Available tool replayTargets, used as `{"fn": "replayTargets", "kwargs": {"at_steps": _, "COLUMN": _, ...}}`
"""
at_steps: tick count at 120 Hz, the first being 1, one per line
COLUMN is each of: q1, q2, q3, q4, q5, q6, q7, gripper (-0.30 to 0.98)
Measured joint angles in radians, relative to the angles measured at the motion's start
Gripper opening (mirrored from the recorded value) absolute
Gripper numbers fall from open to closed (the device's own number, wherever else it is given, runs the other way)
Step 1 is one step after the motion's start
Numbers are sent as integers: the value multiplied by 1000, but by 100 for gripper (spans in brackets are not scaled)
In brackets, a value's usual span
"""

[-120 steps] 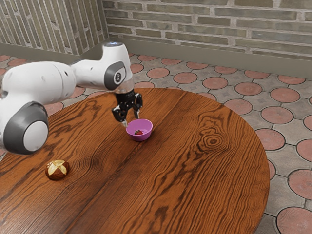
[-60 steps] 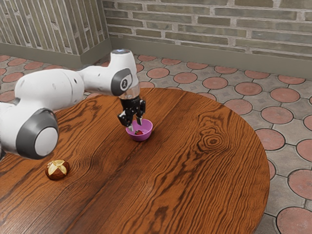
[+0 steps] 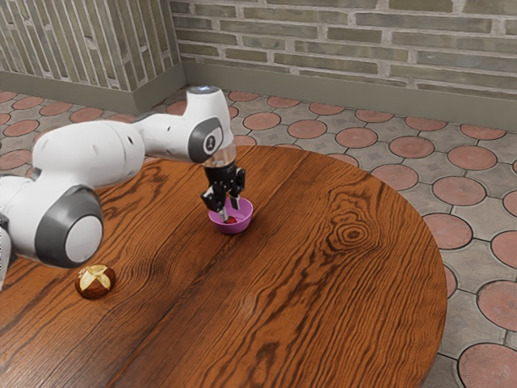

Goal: Take strawberry from the bowl

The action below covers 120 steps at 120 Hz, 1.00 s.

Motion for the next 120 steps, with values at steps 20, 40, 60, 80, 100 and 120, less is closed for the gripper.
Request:
{"fn": "replayTargets", "kwargs": {"at_steps": 20, "q1": 4, "q2": 19, "q3": -2, "q4": 13, "q5": 0, "q6": 2, "q7": -6, "gripper": 25}}
{"fn": "replayTargets", "kwargs": {"at_steps": 40, "q1": 7, "q2": 30, "q3": -3, "q4": 14, "q5": 0, "q6": 5, "q7": -10, "gripper": 25}}
{"fn": "replayTargets", "kwargs": {"at_steps": 60, "q1": 5, "q2": 36, "q3": -2, "q4": 18, "q5": 0, "q6": 23, "q7": -14, "gripper": 25}}
{"fn": "replayTargets", "kwargs": {"at_steps": 80, "q1": 15, "q2": 82, "q3": -2, "q4": 69, "q5": 1, "q6": 29, "q7": -17, "gripper": 25}}
{"fn": "replayTargets", "kwargs": {"at_steps": 100, "q1": 16, "q2": 97, "q3": -4, "q4": 77, "q5": 1, "q6": 32, "q7": -20, "gripper": 24}}
{"fn": "replayTargets", "kwargs": {"at_steps": 120, "q1": 15, "q2": 102, "q3": -4, "q4": 77, "q5": 1, "q6": 34, "q7": -21, "gripper": 21}}
